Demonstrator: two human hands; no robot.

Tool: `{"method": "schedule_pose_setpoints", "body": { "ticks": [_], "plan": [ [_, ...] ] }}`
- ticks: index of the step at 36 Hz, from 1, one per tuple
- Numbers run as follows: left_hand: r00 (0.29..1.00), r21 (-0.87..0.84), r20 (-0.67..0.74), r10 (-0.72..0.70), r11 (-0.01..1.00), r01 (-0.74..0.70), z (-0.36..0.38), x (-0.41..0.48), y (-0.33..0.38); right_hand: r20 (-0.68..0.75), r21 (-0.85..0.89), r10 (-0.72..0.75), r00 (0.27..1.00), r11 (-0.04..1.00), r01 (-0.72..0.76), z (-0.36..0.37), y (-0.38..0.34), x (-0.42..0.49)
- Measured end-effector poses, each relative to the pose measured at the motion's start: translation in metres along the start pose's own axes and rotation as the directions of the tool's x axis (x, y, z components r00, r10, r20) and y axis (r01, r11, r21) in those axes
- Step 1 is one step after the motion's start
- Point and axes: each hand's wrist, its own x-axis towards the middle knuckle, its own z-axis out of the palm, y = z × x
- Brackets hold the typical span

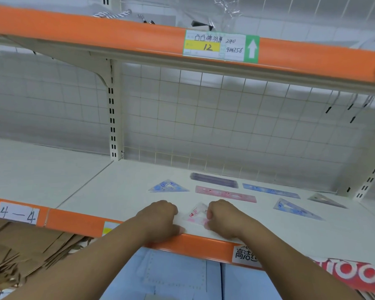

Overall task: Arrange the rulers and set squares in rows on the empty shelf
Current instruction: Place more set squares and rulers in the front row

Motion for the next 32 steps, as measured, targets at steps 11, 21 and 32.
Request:
{"method": "schedule_pose_setpoints", "body": {
  "ticks": [11, 21, 32],
  "plan": [
    [1.0, 0.013, 0.008, 0.029, 0.999, -0.029, 0.003, 0.008, 0.006, -0.141, -0.199, -0.126, 0.982, 0.975, 0.096, 0.004, 0.009, -0.009],
    [0.996, 0.051, 0.012, 0.088, 0.995, -0.089, 0.01, 0.031, 0.049, -0.202, -0.148, -0.096, 0.975, 0.987, 0.067, 0.001, 0.056, -0.022],
    [0.989, 0.075, 0.038, 0.144, 0.986, -0.146, 0.027, 0.067, 0.138, -0.211, -0.11, -0.033, 0.977, 0.994, 0.01, -0.006, 0.158, -0.045]
  ]
}}
